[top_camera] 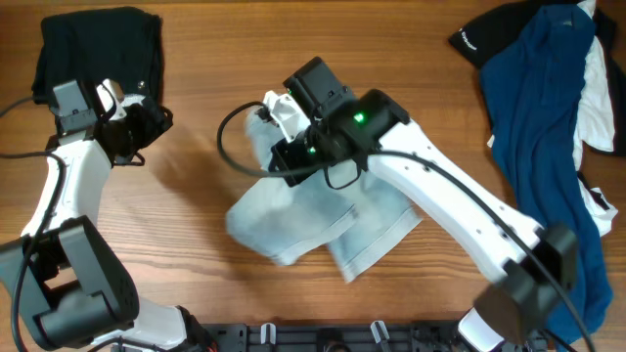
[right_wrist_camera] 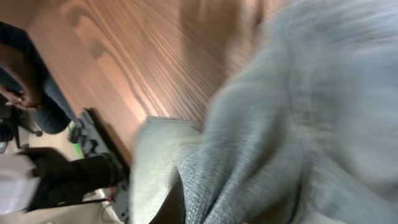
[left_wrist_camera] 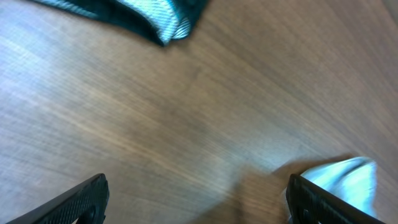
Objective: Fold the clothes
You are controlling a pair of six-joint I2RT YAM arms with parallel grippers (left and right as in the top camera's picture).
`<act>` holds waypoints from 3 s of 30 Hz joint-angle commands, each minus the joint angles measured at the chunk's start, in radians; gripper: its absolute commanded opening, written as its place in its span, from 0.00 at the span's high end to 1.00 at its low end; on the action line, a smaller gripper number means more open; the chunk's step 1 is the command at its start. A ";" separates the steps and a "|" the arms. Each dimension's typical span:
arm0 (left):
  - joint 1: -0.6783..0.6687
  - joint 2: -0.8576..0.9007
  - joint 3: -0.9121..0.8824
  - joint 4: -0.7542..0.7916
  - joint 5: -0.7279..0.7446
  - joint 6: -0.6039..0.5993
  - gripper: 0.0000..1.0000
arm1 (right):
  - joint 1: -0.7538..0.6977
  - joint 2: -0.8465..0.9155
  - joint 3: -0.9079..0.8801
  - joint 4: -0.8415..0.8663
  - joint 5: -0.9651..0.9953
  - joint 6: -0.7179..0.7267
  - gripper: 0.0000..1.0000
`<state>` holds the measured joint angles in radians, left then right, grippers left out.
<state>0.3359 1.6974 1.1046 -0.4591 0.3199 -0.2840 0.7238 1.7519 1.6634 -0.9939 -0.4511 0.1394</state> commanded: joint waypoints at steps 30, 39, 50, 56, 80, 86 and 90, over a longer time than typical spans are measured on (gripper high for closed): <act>-0.874 -0.103 -0.052 -0.199 -0.127 -0.261 0.25 | -0.653 0.394 0.025 0.125 -0.022 -0.113 0.12; -0.943 0.037 -0.052 -0.111 -0.199 -0.594 0.44 | -0.653 0.394 0.025 0.118 0.005 -0.112 0.10; -0.943 0.138 -0.052 0.055 -0.199 -0.645 0.90 | -0.653 0.395 0.025 0.119 0.006 -0.113 0.08; -0.807 -0.117 0.038 -0.320 -0.245 -0.411 0.96 | -0.653 0.395 0.025 0.115 0.005 -0.111 0.08; -0.540 -0.546 0.050 -0.314 -0.348 -0.281 0.96 | -0.428 -0.022 -0.342 0.004 0.032 -0.056 0.29; -0.541 -0.546 0.050 -0.315 -0.344 -0.281 0.96 | -0.360 -0.021 -0.554 0.361 0.025 -0.031 0.29; -0.540 -0.546 0.050 -0.313 -0.344 -0.281 0.96 | -0.360 -0.020 -0.562 0.414 0.037 -0.032 0.64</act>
<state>-0.2131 1.1664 1.1374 -0.7883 -0.0036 -0.5800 0.3634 1.7370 1.1095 -0.5869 -0.4263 0.0994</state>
